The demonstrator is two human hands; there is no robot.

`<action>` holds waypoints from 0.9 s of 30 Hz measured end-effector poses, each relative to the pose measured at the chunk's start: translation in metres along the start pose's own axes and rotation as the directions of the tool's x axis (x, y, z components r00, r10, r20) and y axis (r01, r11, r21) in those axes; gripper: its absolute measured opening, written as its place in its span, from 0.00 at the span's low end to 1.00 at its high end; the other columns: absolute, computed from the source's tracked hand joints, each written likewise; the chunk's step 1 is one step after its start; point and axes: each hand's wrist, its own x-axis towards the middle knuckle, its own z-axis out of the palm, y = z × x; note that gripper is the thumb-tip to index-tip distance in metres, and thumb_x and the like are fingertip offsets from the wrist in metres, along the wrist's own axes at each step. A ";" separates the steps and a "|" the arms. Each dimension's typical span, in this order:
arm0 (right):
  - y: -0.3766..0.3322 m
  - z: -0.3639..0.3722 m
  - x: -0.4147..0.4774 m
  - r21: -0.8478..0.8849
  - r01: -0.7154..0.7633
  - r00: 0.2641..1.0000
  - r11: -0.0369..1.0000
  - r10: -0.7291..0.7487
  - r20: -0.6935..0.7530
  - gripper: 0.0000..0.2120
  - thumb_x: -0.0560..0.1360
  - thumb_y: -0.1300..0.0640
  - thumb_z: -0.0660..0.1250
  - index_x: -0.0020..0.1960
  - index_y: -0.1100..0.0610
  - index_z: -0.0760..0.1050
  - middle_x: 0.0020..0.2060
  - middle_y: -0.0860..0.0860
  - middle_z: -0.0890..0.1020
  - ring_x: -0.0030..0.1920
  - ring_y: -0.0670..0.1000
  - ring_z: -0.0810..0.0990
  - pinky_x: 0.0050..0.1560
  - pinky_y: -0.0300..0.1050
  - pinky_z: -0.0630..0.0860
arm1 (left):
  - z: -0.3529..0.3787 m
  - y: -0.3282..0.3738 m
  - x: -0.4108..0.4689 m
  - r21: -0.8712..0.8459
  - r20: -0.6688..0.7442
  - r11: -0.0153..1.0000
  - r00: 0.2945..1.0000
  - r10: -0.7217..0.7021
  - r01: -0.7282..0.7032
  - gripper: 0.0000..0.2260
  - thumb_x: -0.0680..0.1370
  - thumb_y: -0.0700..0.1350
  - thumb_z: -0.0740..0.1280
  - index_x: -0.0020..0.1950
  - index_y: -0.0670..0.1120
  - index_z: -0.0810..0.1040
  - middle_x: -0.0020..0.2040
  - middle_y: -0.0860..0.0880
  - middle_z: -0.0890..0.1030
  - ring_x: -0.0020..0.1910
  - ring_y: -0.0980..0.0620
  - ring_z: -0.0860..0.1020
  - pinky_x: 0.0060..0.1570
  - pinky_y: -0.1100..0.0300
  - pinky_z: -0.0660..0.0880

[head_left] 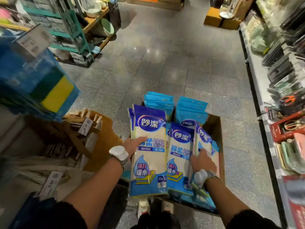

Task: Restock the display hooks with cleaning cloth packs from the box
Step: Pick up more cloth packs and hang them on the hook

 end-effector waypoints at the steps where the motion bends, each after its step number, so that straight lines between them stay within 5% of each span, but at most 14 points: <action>1: -0.010 -0.002 -0.004 0.039 0.018 1.000 0.999 -0.018 -0.004 0.23 0.79 0.46 0.60 0.72 0.54 0.64 0.62 0.60 0.79 0.59 0.64 0.79 0.57 0.54 0.75 | 0.000 -0.001 0.000 -0.008 -0.006 1.000 1.000 0.000 -0.001 0.11 0.76 0.49 0.76 0.53 0.43 0.83 0.34 0.51 0.87 0.32 0.54 0.86 0.33 0.62 0.79; 5: -0.055 -0.013 -0.036 0.237 0.201 0.978 0.951 -0.208 0.004 0.19 0.81 0.48 0.57 0.71 0.50 0.68 0.62 0.58 0.80 0.55 0.62 0.79 0.54 0.52 0.73 | 0.002 -0.001 -0.021 -0.029 -0.088 0.998 0.995 0.045 -0.048 0.11 0.78 0.48 0.74 0.54 0.42 0.81 0.31 0.54 0.85 0.27 0.58 0.83 0.24 0.67 0.76; 8: -0.087 -0.017 -0.075 0.322 0.365 0.918 0.874 -0.395 0.032 0.20 0.82 0.50 0.56 0.73 0.46 0.67 0.64 0.52 0.80 0.56 0.58 0.79 0.60 0.53 0.76 | 0.004 0.002 -0.043 -0.081 -0.193 0.993 0.979 0.063 -0.080 0.16 0.78 0.49 0.74 0.60 0.40 0.80 0.45 0.45 0.86 0.32 0.55 0.83 0.27 0.65 0.75; 11: -0.107 -0.022 -0.117 0.220 0.609 0.770 0.762 -0.635 0.070 0.22 0.81 0.48 0.58 0.75 0.44 0.66 0.66 0.48 0.78 0.60 0.55 0.79 0.60 0.53 0.76 | 0.006 0.004 -0.069 -0.132 -0.325 0.978 0.939 0.114 -0.164 0.14 0.80 0.47 0.71 0.61 0.40 0.80 0.53 0.43 0.83 0.39 0.51 0.81 0.32 0.66 0.74; 14: -0.114 -0.022 -0.143 0.128 0.805 0.575 0.579 -0.815 0.066 0.24 0.78 0.40 0.61 0.73 0.46 0.69 0.67 0.47 0.77 0.65 0.52 0.75 0.65 0.52 0.73 | 0.001 0.008 -0.099 -0.250 -0.431 0.935 0.894 0.123 -0.250 0.22 0.77 0.54 0.74 0.64 0.39 0.80 0.60 0.42 0.83 0.56 0.43 0.82 0.54 0.53 0.79; 16: -0.112 -0.023 -0.154 0.059 0.874 0.481 0.482 -0.876 0.043 0.24 0.79 0.37 0.57 0.72 0.45 0.70 0.66 0.46 0.77 0.65 0.51 0.74 0.66 0.50 0.71 | -0.010 -0.001 -0.114 -0.284 -0.489 0.919 0.866 0.105 -0.272 0.33 0.70 0.62 0.75 0.65 0.41 0.80 0.63 0.42 0.82 0.61 0.40 0.81 0.65 0.43 0.76; 20: -0.119 -0.023 -0.168 0.016 0.938 0.346 0.346 -0.938 -0.008 0.19 0.83 0.41 0.53 0.66 0.44 0.75 0.61 0.45 0.80 0.61 0.49 0.76 0.65 0.49 0.70 | -0.021 -0.006 -0.171 -0.350 -0.479 0.897 0.874 0.075 -0.269 0.24 0.83 0.58 0.63 0.69 0.42 0.77 0.65 0.40 0.81 0.60 0.39 0.81 0.67 0.43 0.75; 23: -0.123 -0.016 -0.195 0.072 0.967 0.243 0.245 -0.969 0.034 0.16 0.81 0.41 0.55 0.64 0.43 0.75 0.57 0.42 0.79 0.58 0.46 0.76 0.62 0.48 0.73 | -0.026 -0.021 -0.224 -0.470 -0.406 0.811 0.901 0.153 -0.349 0.27 0.84 0.62 0.53 0.68 0.44 0.78 0.64 0.39 0.82 0.57 0.39 0.82 0.66 0.45 0.74; 27: -0.127 -0.007 -0.219 0.161 0.969 0.180 0.187 -0.982 0.061 0.17 0.80 0.40 0.57 0.63 0.43 0.75 0.56 0.42 0.77 0.57 0.45 0.74 0.61 0.45 0.74 | -0.034 -0.040 -0.263 -0.461 -0.397 0.800 0.895 0.202 -0.385 0.27 0.80 0.67 0.60 0.72 0.52 0.76 0.66 0.44 0.82 0.65 0.41 0.81 0.70 0.42 0.73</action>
